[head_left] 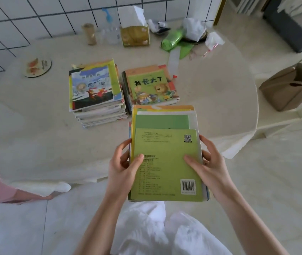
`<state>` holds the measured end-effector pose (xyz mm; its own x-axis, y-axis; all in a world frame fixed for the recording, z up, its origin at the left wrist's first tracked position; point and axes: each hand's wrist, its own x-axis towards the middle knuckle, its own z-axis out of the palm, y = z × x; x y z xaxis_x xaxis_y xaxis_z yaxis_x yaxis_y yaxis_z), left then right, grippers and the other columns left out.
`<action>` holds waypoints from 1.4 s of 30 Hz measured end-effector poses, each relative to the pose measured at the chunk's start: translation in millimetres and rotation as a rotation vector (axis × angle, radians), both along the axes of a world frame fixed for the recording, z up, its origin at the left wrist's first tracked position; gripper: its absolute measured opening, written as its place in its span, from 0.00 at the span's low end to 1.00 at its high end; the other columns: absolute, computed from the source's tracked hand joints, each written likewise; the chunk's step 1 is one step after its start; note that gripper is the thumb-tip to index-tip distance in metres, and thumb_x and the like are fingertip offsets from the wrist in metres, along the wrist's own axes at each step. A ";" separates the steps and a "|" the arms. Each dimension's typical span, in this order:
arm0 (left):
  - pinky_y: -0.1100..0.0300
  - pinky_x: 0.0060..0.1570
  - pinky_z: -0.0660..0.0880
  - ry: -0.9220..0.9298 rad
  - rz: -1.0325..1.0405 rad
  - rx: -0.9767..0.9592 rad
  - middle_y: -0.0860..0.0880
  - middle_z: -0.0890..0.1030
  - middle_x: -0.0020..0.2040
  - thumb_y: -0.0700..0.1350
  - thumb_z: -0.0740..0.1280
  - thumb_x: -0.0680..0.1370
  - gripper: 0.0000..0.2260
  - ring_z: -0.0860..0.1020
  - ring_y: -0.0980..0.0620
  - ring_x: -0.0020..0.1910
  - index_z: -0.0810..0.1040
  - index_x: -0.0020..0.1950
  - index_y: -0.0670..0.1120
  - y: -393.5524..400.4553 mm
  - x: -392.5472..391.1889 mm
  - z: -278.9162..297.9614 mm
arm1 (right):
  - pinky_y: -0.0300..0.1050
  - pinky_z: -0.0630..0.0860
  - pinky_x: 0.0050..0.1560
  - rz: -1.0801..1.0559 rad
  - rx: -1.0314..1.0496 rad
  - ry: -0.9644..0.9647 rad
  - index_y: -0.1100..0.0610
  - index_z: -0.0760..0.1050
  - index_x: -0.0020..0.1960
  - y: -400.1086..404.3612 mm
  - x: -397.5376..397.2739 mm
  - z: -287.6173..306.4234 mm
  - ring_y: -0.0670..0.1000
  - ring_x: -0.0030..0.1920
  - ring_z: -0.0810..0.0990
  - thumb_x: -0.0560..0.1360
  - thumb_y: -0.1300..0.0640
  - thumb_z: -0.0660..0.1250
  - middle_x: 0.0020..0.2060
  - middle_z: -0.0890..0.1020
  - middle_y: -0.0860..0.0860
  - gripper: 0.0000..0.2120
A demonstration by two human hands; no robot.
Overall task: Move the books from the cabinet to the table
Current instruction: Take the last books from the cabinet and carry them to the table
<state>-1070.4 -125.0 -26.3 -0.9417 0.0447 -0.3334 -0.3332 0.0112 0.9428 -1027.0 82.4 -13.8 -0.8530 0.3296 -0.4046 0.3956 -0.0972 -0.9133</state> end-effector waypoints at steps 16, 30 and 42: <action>0.50 0.53 0.80 -0.018 -0.059 0.071 0.47 0.85 0.54 0.35 0.71 0.74 0.23 0.84 0.47 0.52 0.71 0.65 0.52 13.0 -161.7 -8.3 | 0.58 0.80 0.52 0.168 -0.227 -0.311 0.57 0.77 0.60 44.1 -171.7 0.5 0.57 0.50 0.85 0.71 0.67 0.69 0.49 0.86 0.55 0.18; 0.61 0.45 0.80 -0.047 -0.102 -0.079 0.47 0.79 0.53 0.26 0.78 0.59 0.35 0.80 0.49 0.50 0.75 0.56 0.55 17.0 -181.1 -49.4 | 0.35 0.78 0.45 0.392 0.119 -0.041 0.48 0.70 0.58 76.9 -208.5 -37.3 0.47 0.49 0.82 0.61 0.77 0.74 0.48 0.83 0.49 0.35; 0.75 0.55 0.72 0.217 -0.089 -0.306 0.63 0.75 0.56 0.30 0.80 0.58 0.44 0.75 0.71 0.53 0.72 0.54 0.75 24.0 -176.6 -68.6 | 0.24 0.66 0.56 0.517 0.480 0.055 0.58 0.74 0.61 77.8 -196.8 -88.7 0.34 0.56 0.73 0.65 0.58 0.79 0.57 0.77 0.49 0.27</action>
